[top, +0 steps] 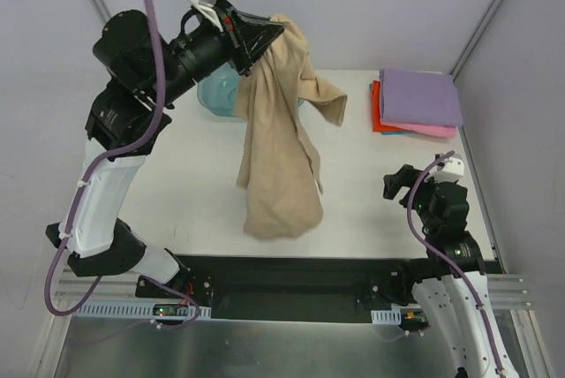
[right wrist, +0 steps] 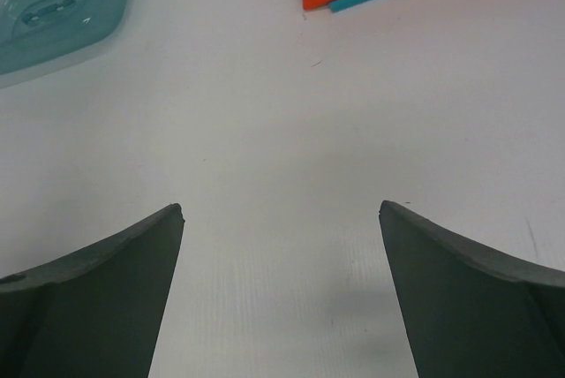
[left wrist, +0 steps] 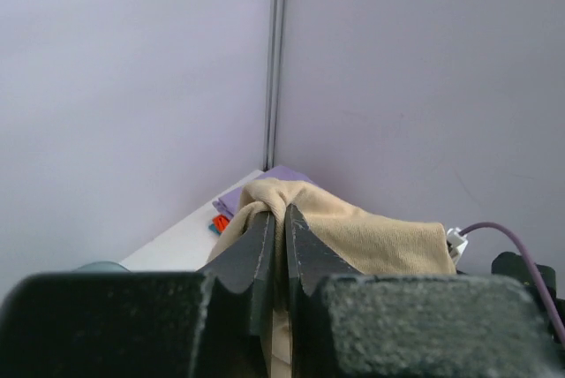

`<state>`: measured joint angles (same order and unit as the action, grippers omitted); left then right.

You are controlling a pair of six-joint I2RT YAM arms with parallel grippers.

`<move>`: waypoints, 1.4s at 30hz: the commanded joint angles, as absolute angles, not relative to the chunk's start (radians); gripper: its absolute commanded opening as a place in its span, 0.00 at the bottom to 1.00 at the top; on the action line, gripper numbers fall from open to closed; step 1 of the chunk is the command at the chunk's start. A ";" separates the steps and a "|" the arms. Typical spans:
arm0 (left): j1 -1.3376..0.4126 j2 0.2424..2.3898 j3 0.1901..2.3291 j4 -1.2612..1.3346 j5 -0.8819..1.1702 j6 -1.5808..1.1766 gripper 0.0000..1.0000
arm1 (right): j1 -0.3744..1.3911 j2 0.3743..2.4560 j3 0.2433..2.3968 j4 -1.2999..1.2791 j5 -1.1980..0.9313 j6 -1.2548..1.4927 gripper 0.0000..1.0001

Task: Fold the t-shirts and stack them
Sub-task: Move the tshirt to the center of the board, then flatten the tshirt out

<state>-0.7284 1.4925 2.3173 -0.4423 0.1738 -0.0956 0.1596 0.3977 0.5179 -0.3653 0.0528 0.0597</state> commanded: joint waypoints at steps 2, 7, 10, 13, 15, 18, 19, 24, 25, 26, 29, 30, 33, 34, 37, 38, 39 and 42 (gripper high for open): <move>-0.742 1.542 2.128 -0.379 0.035 -0.058 0.00 | 0.164 0.342 0.531 -0.380 0.206 0.101 0.97; -0.742 1.637 2.013 -0.362 0.078 -0.090 0.00 | 0.164 0.340 0.538 -0.400 0.239 0.107 0.97; -0.745 1.719 1.884 -0.327 0.268 -0.123 0.04 | 0.166 0.342 0.552 -0.433 0.302 0.115 0.97; -0.753 1.848 1.851 -0.319 0.226 -0.169 0.49 | 0.166 0.333 0.554 -0.439 0.324 0.127 0.97; -0.755 1.885 1.856 -0.330 0.195 -0.192 0.99 | 0.166 0.334 0.555 -0.463 0.363 0.171 0.97; -0.755 1.830 1.829 -0.328 0.199 -0.204 0.99 | 0.164 0.353 0.561 -0.480 0.407 0.189 0.97; -0.755 1.806 1.816 -0.328 0.187 -0.206 0.99 | 0.164 0.366 0.563 -0.470 0.362 0.175 0.97; -0.765 1.570 1.562 -0.319 0.100 -0.314 0.99 | 0.166 0.431 0.569 -0.443 0.264 0.155 0.97; -0.768 1.530 1.502 -0.316 0.063 -0.340 0.99 | 0.164 0.449 0.572 -0.442 0.258 0.153 0.97; -0.772 1.493 1.379 -0.313 0.042 -0.368 0.99 | 0.164 0.456 0.572 -0.440 0.255 0.147 0.97; -0.784 1.344 1.124 -0.313 0.012 -0.481 0.99 | 0.166 0.472 0.568 -0.425 0.221 0.135 0.97; -0.785 1.271 1.064 -0.313 0.015 -0.545 0.99 | 0.164 0.477 0.565 -0.411 0.181 0.133 0.97; -0.792 1.122 0.841 -0.314 0.077 -0.679 0.99 | 0.166 0.500 0.565 -0.385 0.099 0.124 0.97; -0.795 1.085 0.794 -0.314 0.095 -0.716 0.99 | 0.166 0.517 0.561 -0.380 0.088 0.126 0.97; -0.808 0.953 0.628 -0.319 0.158 -0.857 0.99 | 0.164 0.543 0.560 -0.362 0.055 0.133 0.97; -0.830 0.924 0.558 -0.319 0.167 -0.892 0.99 | 0.164 0.549 0.560 -0.361 0.051 0.135 0.97; -0.841 0.875 0.528 -0.319 0.176 -0.950 0.99 | 0.164 0.554 0.558 -0.350 0.048 0.137 0.97; -0.887 0.821 0.439 -0.321 0.186 -1.046 0.99 | 0.166 0.574 0.552 -0.334 0.012 0.140 0.97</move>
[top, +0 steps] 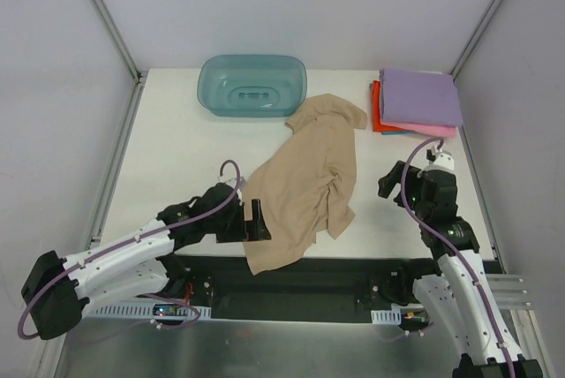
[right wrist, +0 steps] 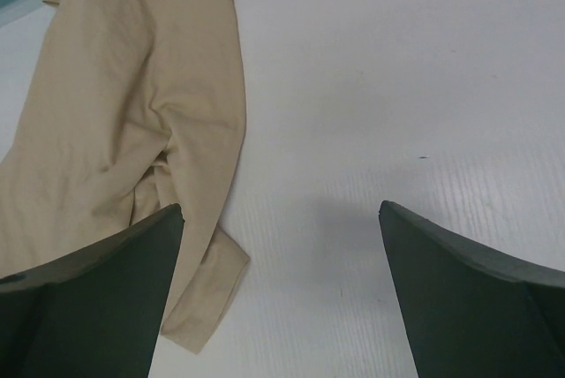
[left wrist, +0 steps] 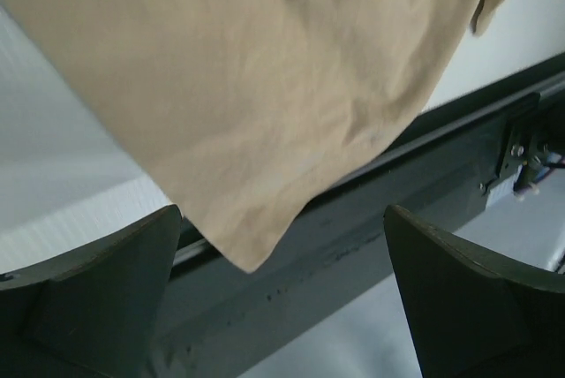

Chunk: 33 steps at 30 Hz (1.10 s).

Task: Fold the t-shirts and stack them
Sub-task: Flatten the tshirt out

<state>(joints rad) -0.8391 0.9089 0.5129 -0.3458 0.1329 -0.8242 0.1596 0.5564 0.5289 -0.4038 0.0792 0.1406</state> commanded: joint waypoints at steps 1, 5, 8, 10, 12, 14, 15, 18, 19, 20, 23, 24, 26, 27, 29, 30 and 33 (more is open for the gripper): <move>-0.899 0.815 0.425 -0.321 0.189 -1.066 0.99 | 0.166 0.586 0.554 -0.334 0.008 0.138 0.97; -0.956 0.839 0.397 -0.321 0.183 -1.129 0.98 | 0.167 0.615 0.564 -0.348 0.020 0.138 0.97; -0.995 0.885 0.394 -0.333 0.175 -1.160 0.89 | 0.166 0.615 0.566 -0.350 0.012 0.137 0.97; -1.028 0.928 0.397 -0.342 0.161 -1.189 0.84 | 0.167 0.608 0.565 -0.354 0.015 0.138 0.97; -1.049 0.988 0.408 -0.351 0.140 -1.204 0.78 | 0.166 0.604 0.564 -0.356 0.021 0.133 0.97; -1.077 1.053 0.442 -0.357 0.132 -1.203 0.71 | 0.167 0.598 0.565 -0.360 0.021 0.133 0.97; -1.089 1.074 0.455 -0.373 0.114 -1.200 0.69 | 0.167 0.594 0.566 -0.362 0.023 0.133 0.97; -1.126 1.155 0.511 -0.390 0.065 -1.204 0.44 | 0.167 0.588 0.565 -0.361 0.026 0.132 0.97; -1.129 1.176 0.524 -0.396 0.052 -1.201 0.32 | 0.167 0.588 0.561 -0.359 0.023 0.132 0.97; -1.131 1.208 0.555 -0.403 0.040 -1.200 0.18 | 0.166 0.589 0.561 -0.359 0.023 0.132 0.97; -1.131 1.227 0.616 -0.466 -0.026 -1.183 0.00 | 0.166 0.594 0.564 -0.362 0.025 0.126 0.97; -1.131 1.220 0.638 -0.501 -0.067 -1.178 0.00 | 0.167 0.594 0.565 -0.362 0.026 0.124 0.97; -1.129 1.188 0.719 -0.687 -0.225 -1.190 0.00 | 0.167 0.594 0.565 -0.361 0.025 0.121 0.97; -1.115 1.177 0.750 -0.771 -0.283 -1.206 0.00 | 0.167 0.594 0.563 -0.357 0.022 0.123 0.97; -1.063 1.160 0.837 -0.976 -0.471 -1.227 0.00 | 0.167 0.594 0.558 -0.344 0.009 0.123 0.97; -0.976 1.158 0.856 -1.017 -0.524 -1.223 0.00 | 0.167 0.597 0.555 -0.339 0.009 0.124 0.97; -0.755 1.158 0.894 -1.026 -0.644 -1.110 0.00 | 0.169 0.606 0.557 -0.334 -0.025 0.112 0.97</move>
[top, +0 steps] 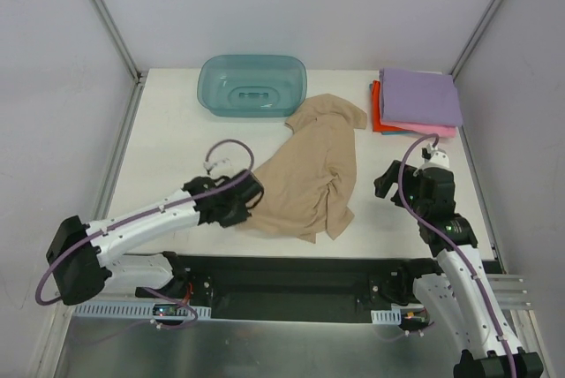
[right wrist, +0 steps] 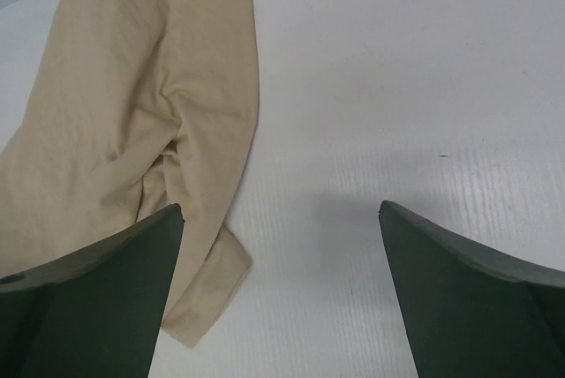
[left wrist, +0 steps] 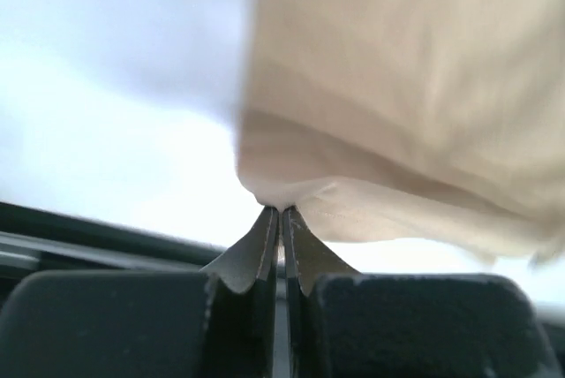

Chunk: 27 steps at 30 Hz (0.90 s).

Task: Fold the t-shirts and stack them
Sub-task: Flatten the tshirt out

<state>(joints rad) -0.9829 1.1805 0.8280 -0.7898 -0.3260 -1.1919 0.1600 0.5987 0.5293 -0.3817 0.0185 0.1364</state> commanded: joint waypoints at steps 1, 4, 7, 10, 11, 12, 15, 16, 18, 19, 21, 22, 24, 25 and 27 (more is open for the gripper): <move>-0.621 1.161 0.909 -1.028 -0.673 -1.088 0.00 | 0.169 0.607 0.560 -0.337 -0.022 0.109 0.97; -0.424 1.166 0.992 -1.017 -0.768 -1.008 0.00 | 0.169 0.612 0.554 -0.342 -0.006 0.106 0.97; -0.266 1.160 1.045 -0.930 -0.724 -0.887 0.00 | 0.169 0.630 0.555 -0.331 -0.006 0.101 0.97; -0.106 1.170 1.058 -0.809 -0.646 -0.767 0.00 | 0.170 0.661 0.560 -0.337 -0.006 0.097 0.97; -0.059 1.192 1.074 -0.781 -0.631 -0.746 0.00 | 0.169 0.669 0.561 -0.333 -0.006 0.097 0.97; -0.037 1.209 1.086 -0.761 -0.614 -0.700 0.00 | 0.172 0.684 0.563 -0.328 -0.006 0.098 0.97; -0.006 1.298 1.173 -0.729 -0.565 -0.646 0.12 | 0.176 0.716 0.568 -0.318 -0.012 0.100 0.97; -0.006 1.319 1.214 -0.724 -0.531 -0.632 0.23 | 0.178 0.721 0.568 -0.319 -0.012 0.101 0.97; -0.006 1.377 1.250 -0.712 -0.467 -0.597 0.57 | 0.184 0.733 0.571 -0.318 -0.006 0.101 0.97; -0.006 1.390 1.265 -0.709 -0.421 -0.588 0.99 | 0.186 0.735 0.571 -0.319 -0.006 0.103 0.97; -0.006 1.393 1.247 -0.695 -0.292 -0.583 0.99 | 0.189 0.736 0.572 -0.324 -0.006 0.101 0.97; -0.006 1.379 1.199 -0.686 -0.249 -0.586 0.99 | 0.187 0.738 0.575 -0.328 0.024 0.101 0.97; -0.006 1.301 1.120 -0.642 -0.097 -0.607 0.99 | 0.190 0.738 0.575 -0.333 0.043 0.106 0.97; -0.030 1.264 1.020 -0.621 -0.054 -0.624 0.99 | 0.190 0.738 0.575 -0.330 0.044 0.109 0.97; -0.087 1.122 0.912 -0.574 0.049 -0.678 0.99 | 0.190 0.744 0.580 -0.330 0.051 0.113 0.97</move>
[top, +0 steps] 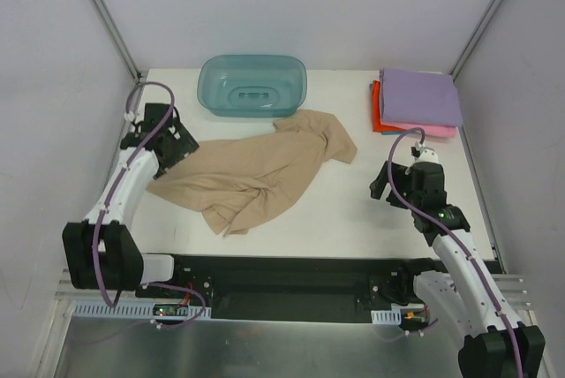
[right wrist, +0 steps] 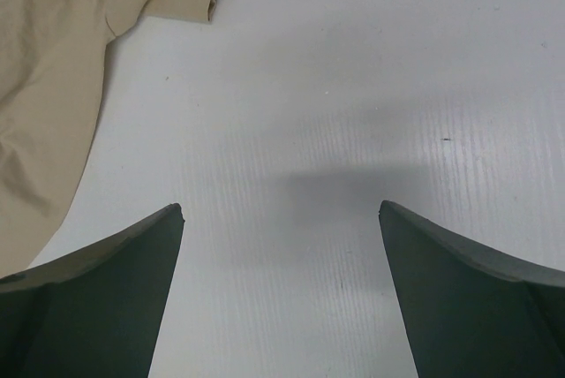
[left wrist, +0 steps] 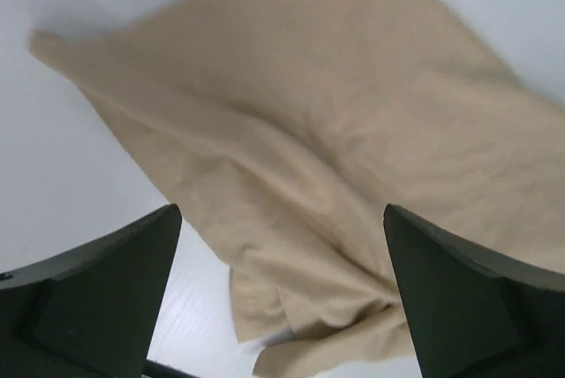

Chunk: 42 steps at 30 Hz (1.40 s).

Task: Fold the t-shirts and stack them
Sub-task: Flatten the tshirt out

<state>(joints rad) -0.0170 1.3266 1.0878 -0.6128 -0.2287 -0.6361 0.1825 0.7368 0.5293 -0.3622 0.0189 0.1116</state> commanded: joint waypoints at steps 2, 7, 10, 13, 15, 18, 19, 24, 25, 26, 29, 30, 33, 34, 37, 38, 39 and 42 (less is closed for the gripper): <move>-0.231 0.986 0.781 -0.574 0.015 -0.739 0.99 | 0.190 0.749 0.584 -0.331 0.049 0.114 0.97; -0.373 0.789 0.553 -0.586 0.093 -0.890 0.98 | 0.192 0.779 0.587 -0.319 0.037 0.124 0.97; -0.426 0.724 0.468 -0.584 0.175 -0.952 0.87 | 0.192 0.792 0.586 -0.318 0.034 0.129 0.97; -0.534 0.735 0.442 -0.578 0.170 -1.017 0.78 | 0.195 0.796 0.584 -0.314 0.034 0.130 0.97; -0.598 0.756 0.445 -0.566 0.127 -1.057 0.73 | 0.195 0.798 0.583 -0.316 0.035 0.130 0.97; -0.623 0.798 0.456 -0.539 0.071 -1.072 0.67 | 0.195 0.795 0.584 -0.316 0.034 0.130 0.97; -0.626 0.820 0.459 -0.535 0.058 -1.069 0.66 | 0.195 0.793 0.583 -0.316 0.035 0.130 0.97; -0.624 0.873 0.469 -0.535 0.006 -1.065 0.61 | 0.198 0.784 0.584 -0.330 0.049 0.126 0.97; -0.624 0.877 0.465 -0.535 0.005 -1.072 0.61 | 0.196 0.781 0.586 -0.330 0.051 0.124 0.97; -0.624 0.876 0.463 -0.535 -0.021 -1.087 0.60 | 0.198 0.778 0.584 -0.331 0.051 0.124 0.97; -0.624 0.864 0.457 -0.534 -0.072 -1.106 0.55 | 0.198 0.773 0.584 -0.328 0.051 0.123 0.97; -0.624 0.861 0.459 -0.534 -0.090 -1.108 0.53 | 0.198 0.775 0.583 -0.331 0.051 0.123 0.97; -0.624 0.862 0.459 -0.509 -0.127 -1.111 0.48 | 0.198 0.779 0.586 -0.330 0.051 0.124 0.97; -0.624 0.867 0.459 -0.505 -0.127 -1.111 0.47 | 0.198 0.781 0.586 -0.330 0.051 0.124 0.97; -0.624 0.888 0.459 -0.492 -0.120 -1.101 0.43 | 0.199 0.785 0.586 -0.331 0.055 0.123 0.97; -0.624 0.894 0.457 -0.485 -0.112 -1.098 0.42 | 0.198 0.784 0.587 -0.328 0.055 0.124 0.97; -0.623 0.897 0.457 -0.480 -0.106 -1.097 0.40 | 0.198 0.784 0.586 -0.330 0.055 0.123 0.97; -0.624 0.908 0.453 -0.471 -0.078 -1.083 0.31 | 0.196 0.787 0.587 -0.331 0.060 0.123 0.97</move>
<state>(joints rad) -0.6167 0.8959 0.4442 -0.4946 -0.0860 -1.0904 0.1925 0.7883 0.5407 -0.3481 0.0414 0.1192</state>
